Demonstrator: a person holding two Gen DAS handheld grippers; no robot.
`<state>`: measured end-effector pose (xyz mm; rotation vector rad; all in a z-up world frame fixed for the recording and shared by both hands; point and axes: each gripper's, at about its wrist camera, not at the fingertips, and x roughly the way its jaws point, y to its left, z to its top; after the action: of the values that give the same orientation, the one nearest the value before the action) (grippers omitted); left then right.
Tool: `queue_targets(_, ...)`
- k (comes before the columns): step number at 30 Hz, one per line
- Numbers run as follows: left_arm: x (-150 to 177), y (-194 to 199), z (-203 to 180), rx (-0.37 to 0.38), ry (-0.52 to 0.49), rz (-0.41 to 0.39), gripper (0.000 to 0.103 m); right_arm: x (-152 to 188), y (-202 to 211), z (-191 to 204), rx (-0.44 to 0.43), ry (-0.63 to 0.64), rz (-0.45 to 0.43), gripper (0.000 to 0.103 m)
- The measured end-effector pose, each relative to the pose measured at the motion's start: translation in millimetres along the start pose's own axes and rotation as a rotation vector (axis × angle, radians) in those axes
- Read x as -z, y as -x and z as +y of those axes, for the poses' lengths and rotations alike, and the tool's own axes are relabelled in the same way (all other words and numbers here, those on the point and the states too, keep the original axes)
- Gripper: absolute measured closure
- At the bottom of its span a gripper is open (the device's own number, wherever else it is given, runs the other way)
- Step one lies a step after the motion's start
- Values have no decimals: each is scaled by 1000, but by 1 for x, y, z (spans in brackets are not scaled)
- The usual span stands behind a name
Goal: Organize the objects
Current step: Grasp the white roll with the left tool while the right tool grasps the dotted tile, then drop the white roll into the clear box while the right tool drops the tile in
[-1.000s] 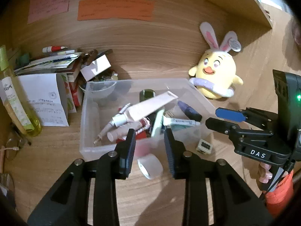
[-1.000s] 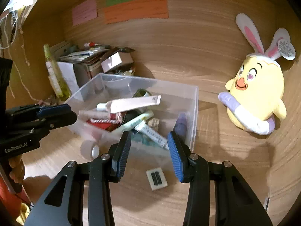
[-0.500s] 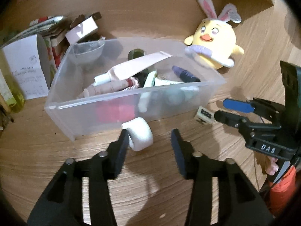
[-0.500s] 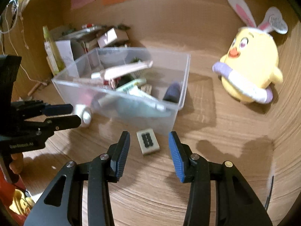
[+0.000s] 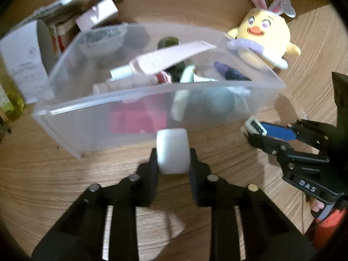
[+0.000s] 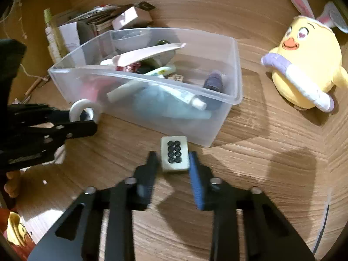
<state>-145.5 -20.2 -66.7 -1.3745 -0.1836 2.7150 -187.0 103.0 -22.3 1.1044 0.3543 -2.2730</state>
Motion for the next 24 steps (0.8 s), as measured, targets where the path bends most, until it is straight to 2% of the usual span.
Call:
queue_targets(2, 2, 4, 0, 22, 6, -6, 79, 2, 5, 3, -13, -2, -15, 81)
queue_targets(6, 7, 18, -5, -6, -17, -53, 79, 4, 16, 7, -39, -11, -41, 81)
queue_targets(13, 7, 48, -11, 5, -36, -128, 79, -7, 36, 15, -68, -23, -114, 81)
queue_targets(24, -24, 86, -12, 20, -16, -265, 79, -42, 74, 20, -81, -42, -267, 81)
